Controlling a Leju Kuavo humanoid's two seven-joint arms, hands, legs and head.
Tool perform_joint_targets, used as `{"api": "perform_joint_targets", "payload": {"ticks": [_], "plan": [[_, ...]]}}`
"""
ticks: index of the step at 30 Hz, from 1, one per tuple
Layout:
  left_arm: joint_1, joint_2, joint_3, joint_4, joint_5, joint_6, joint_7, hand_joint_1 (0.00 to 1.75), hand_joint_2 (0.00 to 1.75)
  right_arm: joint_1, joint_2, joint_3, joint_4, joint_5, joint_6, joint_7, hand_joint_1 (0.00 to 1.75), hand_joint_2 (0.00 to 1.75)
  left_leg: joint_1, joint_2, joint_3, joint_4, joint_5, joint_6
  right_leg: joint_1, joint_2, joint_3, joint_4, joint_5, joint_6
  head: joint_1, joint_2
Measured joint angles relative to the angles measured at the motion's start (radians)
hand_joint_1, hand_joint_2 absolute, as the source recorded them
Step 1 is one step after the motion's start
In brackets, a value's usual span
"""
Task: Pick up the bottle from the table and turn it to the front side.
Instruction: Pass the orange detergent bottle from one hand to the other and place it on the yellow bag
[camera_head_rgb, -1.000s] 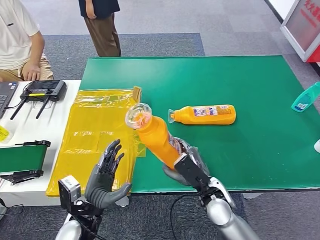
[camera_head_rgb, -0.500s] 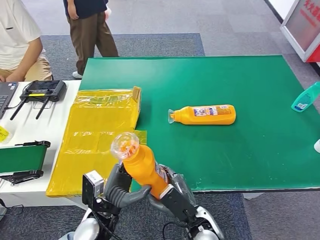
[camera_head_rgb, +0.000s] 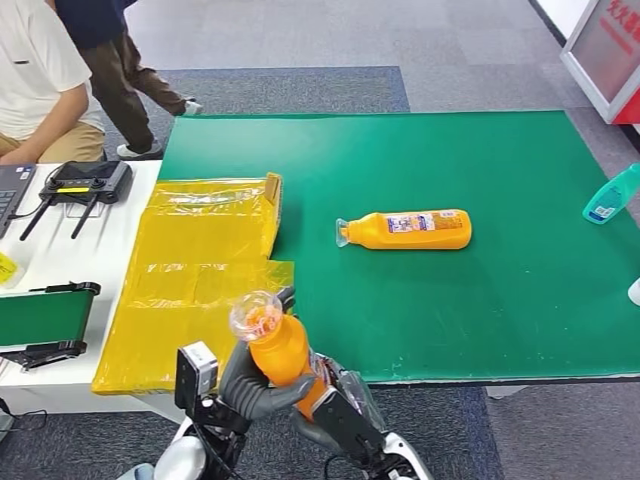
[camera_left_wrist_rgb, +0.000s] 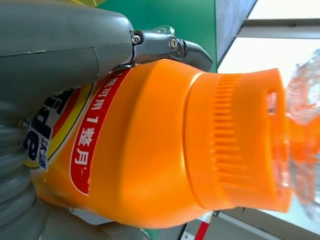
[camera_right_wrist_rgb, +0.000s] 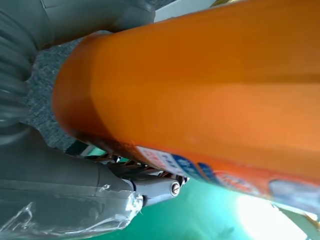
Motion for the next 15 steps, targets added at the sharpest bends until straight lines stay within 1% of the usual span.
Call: {"api": "perform_joint_targets", "payload": {"ticks": [2,6,13,14,15], "plan": [[-0.006,0.004,-0.016,0.0,-0.022,0.0,-0.002,1.75,1.75,-0.001,-0.001,0.003,0.011,-0.001,-0.005,0.0,1.75,1.75,0.0,0.0,0.0,0.0,0.0,0.0,0.0,0.0,0.0,0.0,0.0,0.0,0.0,0.0],[-0.014,0.014,-0.04,0.0,-0.043,0.003,-0.003,1.75,1.75,-0.001,-0.002,0.008,0.027,-0.006,-0.014,-0.002,1.75,1.75,0.0,0.0,0.0,0.0,0.0,0.0,0.0,0.0,0.0,0.0,0.0,0.0,0.0,0.0],[-0.018,0.024,-0.05,0.002,-0.042,0.004,-0.003,1.75,1.75,0.006,-0.004,0.019,0.03,-0.014,-0.036,-0.009,1.75,1.75,0.0,0.0,0.0,0.0,0.0,0.0,0.0,0.0,0.0,0.0,0.0,0.0,0.0,0.0],[-0.018,0.024,-0.05,0.002,-0.041,0.005,-0.003,1.75,1.75,0.009,-0.005,0.02,0.026,-0.014,-0.04,-0.009,1.71,1.75,0.0,0.0,0.0,0.0,0.0,0.0,0.0,0.0,0.0,0.0,0.0,0.0,0.0,0.0],[-0.018,0.024,-0.051,0.003,-0.04,0.004,-0.002,1.75,1.75,0.012,-0.006,0.02,0.021,-0.012,-0.046,-0.008,1.32,1.75,0.0,0.0,0.0,0.0,0.0,0.0,0.0,0.0,0.0,0.0,0.0,0.0,0.0,0.0]]}}
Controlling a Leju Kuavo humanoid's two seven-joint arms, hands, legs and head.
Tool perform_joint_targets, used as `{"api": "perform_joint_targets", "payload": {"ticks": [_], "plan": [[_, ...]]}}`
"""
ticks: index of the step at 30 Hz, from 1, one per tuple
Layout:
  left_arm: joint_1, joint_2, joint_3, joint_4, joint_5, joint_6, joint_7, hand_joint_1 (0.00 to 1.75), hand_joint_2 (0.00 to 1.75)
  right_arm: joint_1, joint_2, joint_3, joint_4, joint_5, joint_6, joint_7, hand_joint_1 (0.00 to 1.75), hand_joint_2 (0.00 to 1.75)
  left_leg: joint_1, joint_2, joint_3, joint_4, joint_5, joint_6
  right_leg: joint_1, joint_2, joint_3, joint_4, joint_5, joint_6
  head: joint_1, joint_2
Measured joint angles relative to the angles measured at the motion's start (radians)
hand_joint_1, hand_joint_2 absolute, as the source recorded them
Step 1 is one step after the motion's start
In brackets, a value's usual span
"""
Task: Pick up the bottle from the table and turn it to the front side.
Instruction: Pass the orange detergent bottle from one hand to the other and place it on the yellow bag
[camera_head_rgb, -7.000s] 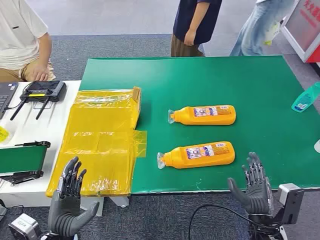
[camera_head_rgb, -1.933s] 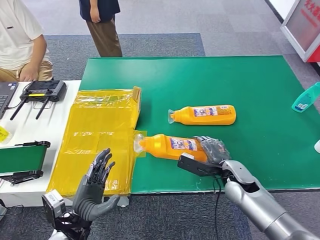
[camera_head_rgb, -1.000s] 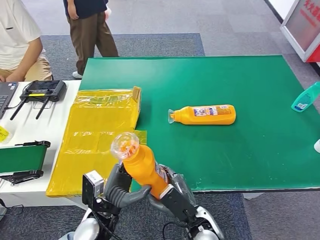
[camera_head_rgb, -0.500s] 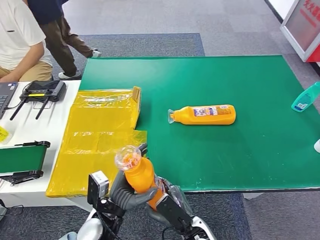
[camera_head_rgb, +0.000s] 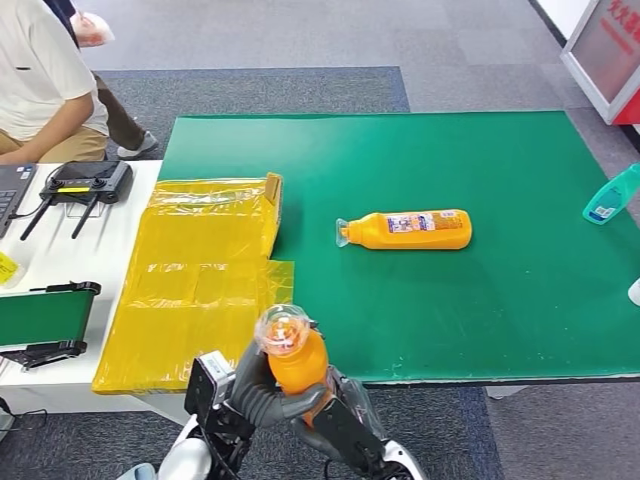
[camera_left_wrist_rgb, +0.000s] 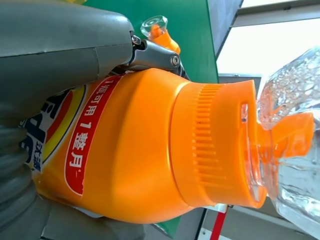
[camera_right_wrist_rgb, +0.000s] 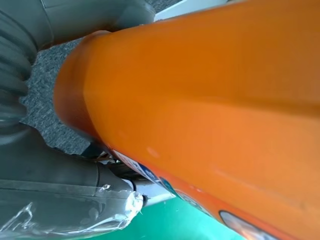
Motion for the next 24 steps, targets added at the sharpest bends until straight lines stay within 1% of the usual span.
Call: {"api": "perform_joint_targets", "payload": {"ticks": [2,3,4,8,13,16,20,22,24], "plan": [[-0.001,0.0,-0.001,0.001,0.005,-0.001,0.0,1.75,1.75,0.008,-0.002,-0.001,-0.013,0.006,-0.014,0.002,0.45,1.75,0.0,0.0,0.0,0.0,0.0,0.0,0.0,0.0,0.0,0.0,0.0,0.0,0.0,0.0],[-0.002,0.0,-0.002,0.002,0.007,-0.001,0.001,1.75,1.75,0.011,-0.004,-0.002,-0.021,0.012,-0.02,0.004,0.05,1.75,0.0,0.0,0.0,0.0,0.0,0.0,0.0,0.0,0.0,0.0,0.0,0.0,0.0,0.0],[-0.003,0.0,-0.003,0.003,0.01,-0.001,0.001,1.75,1.75,0.014,-0.006,-0.002,-0.029,0.019,-0.025,0.007,0.0,1.75,0.0,0.0,0.0,0.0,0.0,0.0,0.0,0.0,0.0,0.0,0.0,0.0,0.0,0.0],[0.001,-0.001,-0.007,0.005,0.016,0.003,0.002,1.75,1.75,0.02,-0.01,-0.007,-0.06,0.039,-0.036,0.017,0.0,1.75,0.0,0.0,0.0,0.0,0.0,0.0,0.0,0.0,0.0,0.0,0.0,0.0,0.0,0.0],[0.021,-0.002,0.005,-0.006,-0.025,0.072,-0.003,1.75,1.75,0.046,-0.013,-0.033,-0.101,0.033,-0.041,0.019,0.0,1.75,0.0,0.0,0.0,0.0,0.0,0.0,0.0,0.0,0.0,0.0,0.0,0.0,0.0,0.0],[0.04,0.001,0.021,-0.029,-0.129,0.151,0.002,1.75,1.75,0.061,-0.014,-0.054,-0.135,0.032,-0.04,0.027,0.0,1.75,0.0,0.0,0.0,0.0,0.0,0.0,0.0,0.0,0.0,0.0,0.0,0.0,0.0,0.0],[0.067,0.024,0.067,-0.06,-0.324,0.271,0.029,1.75,1.75,0.072,-0.022,-0.1,-0.201,0.047,-0.033,0.042,0.0,1.75,0.0,0.0,0.0,0.0,0.0,0.0,0.0,0.0,0.0,0.0,0.0,0.0,0.0,0.0],[0.073,0.034,0.097,-0.072,-0.37,0.293,0.041,1.75,1.75,0.079,-0.024,-0.122,-0.232,0.039,-0.015,0.04,0.0,1.75,0.0,0.0,0.0,0.0,0.0,0.0,0.0,0.0,0.0,0.0,0.0,0.0,0.0,0.0],[0.072,0.042,0.13,-0.077,-0.372,0.293,0.051,1.75,1.75,0.085,-0.026,-0.142,-0.259,0.002,0.021,0.026,0.0,1.75,0.0,0.0,0.0,0.0,0.0,0.0,0.0,0.0,0.0,0.0,0.0,0.0,0.0,0.0]]}}
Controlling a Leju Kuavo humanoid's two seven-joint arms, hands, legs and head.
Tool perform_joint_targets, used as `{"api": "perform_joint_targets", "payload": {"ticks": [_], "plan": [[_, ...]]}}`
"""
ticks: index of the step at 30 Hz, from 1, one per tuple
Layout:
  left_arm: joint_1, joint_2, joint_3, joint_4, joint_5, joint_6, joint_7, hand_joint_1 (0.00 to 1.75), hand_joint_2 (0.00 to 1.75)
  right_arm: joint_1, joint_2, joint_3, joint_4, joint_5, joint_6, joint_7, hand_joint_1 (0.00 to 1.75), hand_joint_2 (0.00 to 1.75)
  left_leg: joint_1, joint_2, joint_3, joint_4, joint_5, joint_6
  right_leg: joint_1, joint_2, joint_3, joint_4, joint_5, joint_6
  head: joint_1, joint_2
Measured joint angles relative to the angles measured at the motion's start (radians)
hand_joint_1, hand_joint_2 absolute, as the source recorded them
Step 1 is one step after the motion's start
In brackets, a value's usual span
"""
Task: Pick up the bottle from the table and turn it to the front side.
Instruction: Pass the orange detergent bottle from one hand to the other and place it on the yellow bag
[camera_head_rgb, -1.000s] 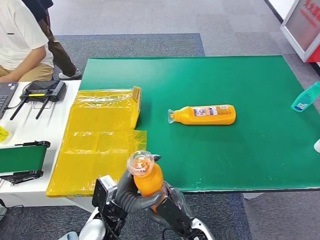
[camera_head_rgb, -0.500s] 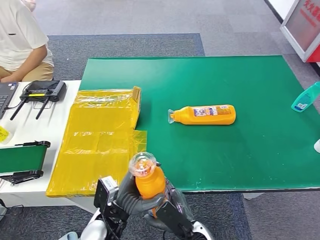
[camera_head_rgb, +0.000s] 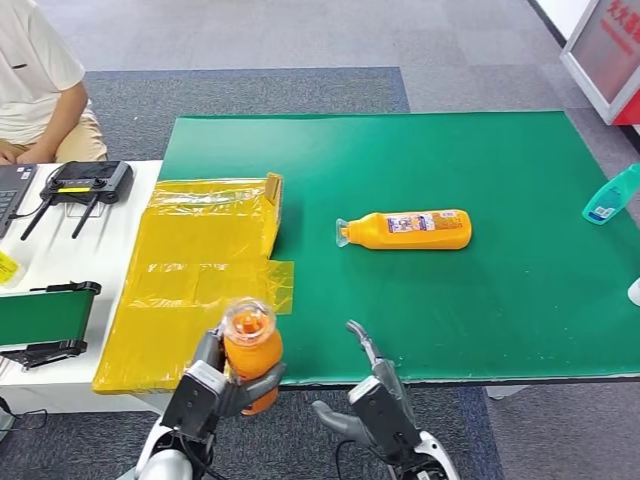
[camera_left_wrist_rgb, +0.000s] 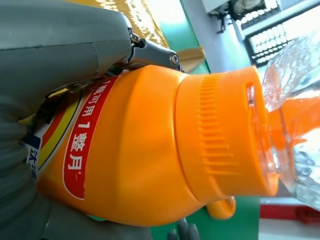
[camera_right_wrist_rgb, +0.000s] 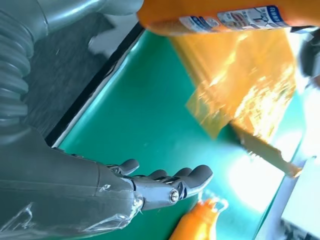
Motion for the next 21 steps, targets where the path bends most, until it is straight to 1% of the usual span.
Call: {"api": "perform_joint_targets", "payload": {"ticks": [3,5,10,12,16,21], "plan": [[-0.019,0.008,0.053,0.005,-0.05,0.024,0.016,1.75,1.75,0.002,-0.001,-0.035,-0.032,-0.072,0.064,-0.028,0.0,1.75,0.0,0.0,0.0,0.0,0.0,0.0,0.0,0.0,0.0,0.0,0.0,0.0,0.0,0.0],[-0.043,0.013,0.085,0.017,-0.129,0.068,0.032,1.75,1.75,0.002,-0.001,-0.059,-0.047,-0.093,0.095,-0.038,0.0,1.75,0.0,0.0,0.001,0.0,0.0,0.0,0.0,0.0,0.001,0.0,0.001,0.0,0.0,0.0],[-0.102,0.035,0.158,0.081,-0.474,0.267,0.108,1.75,1.75,-0.001,-0.001,-0.104,-0.078,-0.098,0.148,-0.055,0.0,1.75,0.0,0.0,0.001,0.0,0.002,-0.001,0.0,0.0,0.0,0.0,0.002,-0.001,0.0,0.0],[-0.127,0.05,0.18,0.115,-0.587,0.308,0.134,1.75,1.75,-0.001,-0.001,-0.114,-0.088,-0.098,0.161,-0.062,0.0,1.75,0.0,0.0,0.001,0.0,0.003,-0.001,0.001,0.0,0.0,0.0,0.002,-0.001,0.0,0.0],[-0.2,0.081,0.19,0.213,-0.768,0.343,0.154,1.75,1.75,-0.017,-0.004,-0.129,-0.098,-0.11,0.177,-0.091,0.0,1.75,0.0,0.0,0.0,0.0,0.004,-0.001,0.001,0.0,0.0,0.0,0.003,-0.001,0.0,0.0],[-0.307,0.119,0.156,0.388,-0.911,0.365,0.159,1.75,1.75,-0.059,-0.019,-0.14,-0.107,-0.157,0.216,-0.124,0.0,1.75,0.0,0.0,0.0,0.0,0.004,0.0,0.0,0.0,0.0,0.0,0.004,-0.001,0.0,0.0]]}}
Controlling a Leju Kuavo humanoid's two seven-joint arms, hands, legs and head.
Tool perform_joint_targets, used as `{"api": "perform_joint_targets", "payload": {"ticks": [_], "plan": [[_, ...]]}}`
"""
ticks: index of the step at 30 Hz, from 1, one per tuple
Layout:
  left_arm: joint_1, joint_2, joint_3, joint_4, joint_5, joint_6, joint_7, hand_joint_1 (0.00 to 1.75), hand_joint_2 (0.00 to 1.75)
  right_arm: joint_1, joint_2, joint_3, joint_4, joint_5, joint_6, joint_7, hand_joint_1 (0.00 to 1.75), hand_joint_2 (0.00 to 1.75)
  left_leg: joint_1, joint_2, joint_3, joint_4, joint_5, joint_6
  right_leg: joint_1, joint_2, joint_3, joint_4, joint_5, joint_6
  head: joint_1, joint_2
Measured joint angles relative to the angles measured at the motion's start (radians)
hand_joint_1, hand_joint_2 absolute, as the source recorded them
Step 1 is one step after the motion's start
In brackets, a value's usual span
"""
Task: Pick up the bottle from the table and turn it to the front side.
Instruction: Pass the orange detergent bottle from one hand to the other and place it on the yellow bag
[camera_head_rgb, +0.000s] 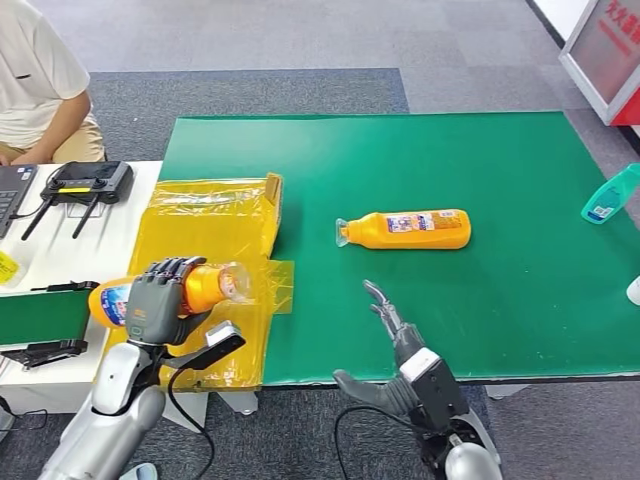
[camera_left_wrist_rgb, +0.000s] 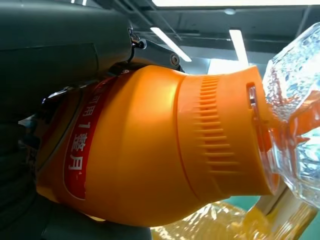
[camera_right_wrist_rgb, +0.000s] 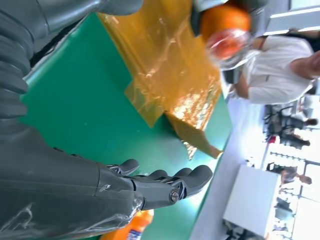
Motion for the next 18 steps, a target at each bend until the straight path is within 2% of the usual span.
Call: {"api": "perform_joint_targets", "payload": {"ticks": [4,11,18], "plan": [[-0.057,0.002,-0.038,0.134,-0.03,0.002,0.018,1.75,1.75,-0.019,-0.009,-0.001,-0.002,-0.006,0.034,-0.004,0.0,1.75,0.0,0.0,0.0,0.0,0.0,0.0,0.0,0.0,0.0,0.0,0.0,0.0,0.0,0.0],[-0.144,-0.025,-0.156,0.363,-0.24,0.025,0.128,1.75,1.75,-0.044,-0.019,0.006,0.012,0.004,0.048,-0.018,0.0,1.75,0.0,0.0,-0.001,0.0,0.0,0.0,0.0,0.0,-0.001,0.0,0.0,0.0,0.0,0.0],[-0.238,-0.065,-0.23,0.518,-0.257,0.027,0.157,1.75,1.75,-0.07,-0.02,0.019,0.035,-0.005,0.056,-0.027,0.0,1.75,0.0,0.0,-0.001,0.0,0.001,0.001,0.0,0.0,0.001,0.0,0.001,0.0,0.0,0.0]]}}
